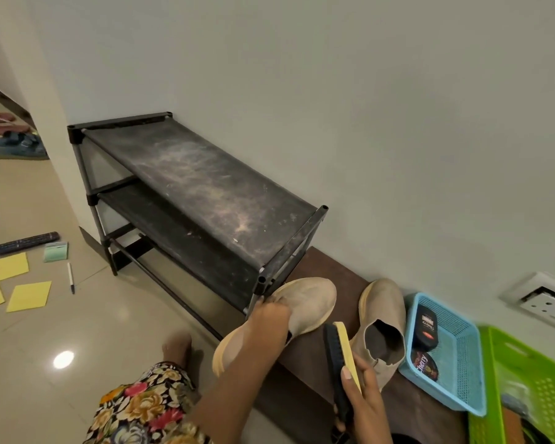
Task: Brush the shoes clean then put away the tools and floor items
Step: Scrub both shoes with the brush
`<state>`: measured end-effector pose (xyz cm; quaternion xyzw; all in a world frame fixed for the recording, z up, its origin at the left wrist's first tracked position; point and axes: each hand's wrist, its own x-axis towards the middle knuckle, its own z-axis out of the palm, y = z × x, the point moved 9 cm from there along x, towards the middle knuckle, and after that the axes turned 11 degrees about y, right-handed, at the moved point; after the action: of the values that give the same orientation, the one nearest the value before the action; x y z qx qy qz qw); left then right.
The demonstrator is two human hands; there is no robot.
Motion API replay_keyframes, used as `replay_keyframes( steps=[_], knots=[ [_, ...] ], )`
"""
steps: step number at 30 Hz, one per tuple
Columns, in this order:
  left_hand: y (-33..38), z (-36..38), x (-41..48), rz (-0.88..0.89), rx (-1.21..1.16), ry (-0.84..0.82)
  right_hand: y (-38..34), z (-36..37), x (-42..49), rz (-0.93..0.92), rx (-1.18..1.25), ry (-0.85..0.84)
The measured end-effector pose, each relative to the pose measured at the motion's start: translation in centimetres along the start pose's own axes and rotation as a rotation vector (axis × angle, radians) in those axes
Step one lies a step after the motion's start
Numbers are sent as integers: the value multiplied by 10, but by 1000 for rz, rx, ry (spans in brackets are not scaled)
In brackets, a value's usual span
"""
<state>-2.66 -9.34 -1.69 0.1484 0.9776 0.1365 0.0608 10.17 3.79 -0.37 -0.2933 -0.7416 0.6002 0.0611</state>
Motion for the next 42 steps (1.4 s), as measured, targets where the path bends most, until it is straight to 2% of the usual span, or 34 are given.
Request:
replay_keyframes(
  steps=[2,5,8,10,13,15,20,23,25,26,28,29,30,31,32,34,35,36,38,39,40,41,42],
  knots=[
    [-10,2,-19,19,-26,51,-6,1,3,-57,-64,-18],
    [-25,12,-47,-15,-142,120,-15,18,11,-240,-213,-93],
    [-50,15,-50,-173,-329,241,-14,45,26,-341,-356,-176],
    [-70,20,-50,-283,-390,236,-9,56,37,-360,-404,-190],
    [-83,35,-50,-371,-354,92,-2,59,48,-356,-421,-185],
    [-85,36,-47,-395,-300,55,-1,60,51,-372,-431,-188],
    [-90,39,-38,-403,-290,138,-6,60,50,-365,-475,-132],
    [-79,28,-43,-404,-368,274,-14,92,20,-538,-648,-199],
    [-83,35,-43,-425,-401,266,-7,115,3,-647,-858,-279],
    [-84,33,-44,-429,-421,264,-5,114,6,-645,-968,-259],
    [-80,29,-50,-450,-432,298,-3,90,36,-526,-1118,-98],
    [-78,27,-53,-415,-477,361,-4,72,52,-427,-1140,9],
    [-57,17,-57,-412,-476,332,-4,58,62,-347,-1110,96],
    [-75,38,-54,-406,-521,356,-4,55,62,-307,-1043,132],
    [-93,71,-53,-485,-543,331,-5,65,53,-309,-984,87],
    [-131,120,-46,-584,-597,322,-4,109,17,-422,-905,-173],
    [-149,118,-48,-649,-616,409,-2,124,-2,-468,-880,-285],
    [-141,107,-55,-660,-651,442,-3,127,-10,-504,-878,-319],
    [-98,54,-69,-617,-765,536,-8,108,14,-516,-911,-190],
    [-88,18,-80,-608,-797,635,-8,93,31,-474,-937,-105],
    [-68,-4,-88,-555,-761,690,-9,77,44,-428,-944,-29],
    [-81,3,-87,-507,-687,788,-12,65,52,-401,-913,27],
    [-70,3,-84,-423,-577,798,-12,59,55,-379,-848,48]
  ],
)
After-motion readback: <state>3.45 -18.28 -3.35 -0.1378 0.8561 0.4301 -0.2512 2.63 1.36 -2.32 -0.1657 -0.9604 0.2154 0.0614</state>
